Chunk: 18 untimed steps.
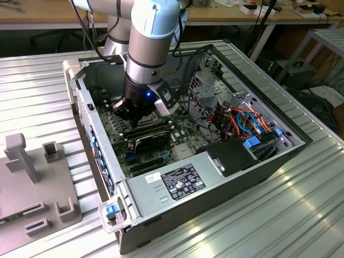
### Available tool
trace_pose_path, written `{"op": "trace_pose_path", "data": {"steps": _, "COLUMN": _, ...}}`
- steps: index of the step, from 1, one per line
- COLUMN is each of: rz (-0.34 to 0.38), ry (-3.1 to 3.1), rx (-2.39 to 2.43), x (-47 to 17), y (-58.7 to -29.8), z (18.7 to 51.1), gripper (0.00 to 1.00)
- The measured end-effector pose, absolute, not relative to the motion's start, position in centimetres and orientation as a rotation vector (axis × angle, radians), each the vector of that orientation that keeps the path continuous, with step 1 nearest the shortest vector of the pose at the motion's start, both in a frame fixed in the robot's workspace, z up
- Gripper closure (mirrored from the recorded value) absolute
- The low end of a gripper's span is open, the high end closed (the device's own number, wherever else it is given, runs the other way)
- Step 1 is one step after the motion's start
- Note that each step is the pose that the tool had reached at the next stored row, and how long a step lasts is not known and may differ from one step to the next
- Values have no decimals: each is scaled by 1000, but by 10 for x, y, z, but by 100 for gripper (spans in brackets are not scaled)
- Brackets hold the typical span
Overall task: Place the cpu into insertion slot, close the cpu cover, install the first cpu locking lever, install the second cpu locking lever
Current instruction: 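Install the second cpu locking lever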
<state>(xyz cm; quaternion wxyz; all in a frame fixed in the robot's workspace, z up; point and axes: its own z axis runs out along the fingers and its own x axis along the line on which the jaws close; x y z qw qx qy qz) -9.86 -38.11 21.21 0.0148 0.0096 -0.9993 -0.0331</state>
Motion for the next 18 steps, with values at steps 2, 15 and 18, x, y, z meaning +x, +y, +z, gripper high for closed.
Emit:
{"op": "trace_pose_path", "data": {"steps": 2, "rz": -103, "ry": -3110, "rx": 30, "x": -99, "y": -381, "z": 211, "gripper": 89}}
{"op": "trace_pose_path", "data": {"steps": 15, "rz": -103, "ry": -3110, "rx": 30, "x": -100, "y": -379, "z": 206, "gripper": 89}}
{"op": "trace_pose_path", "data": {"steps": 18, "rz": -103, "ry": -3110, "rx": 30, "x": -100, "y": -379, "z": 206, "gripper": 89}}
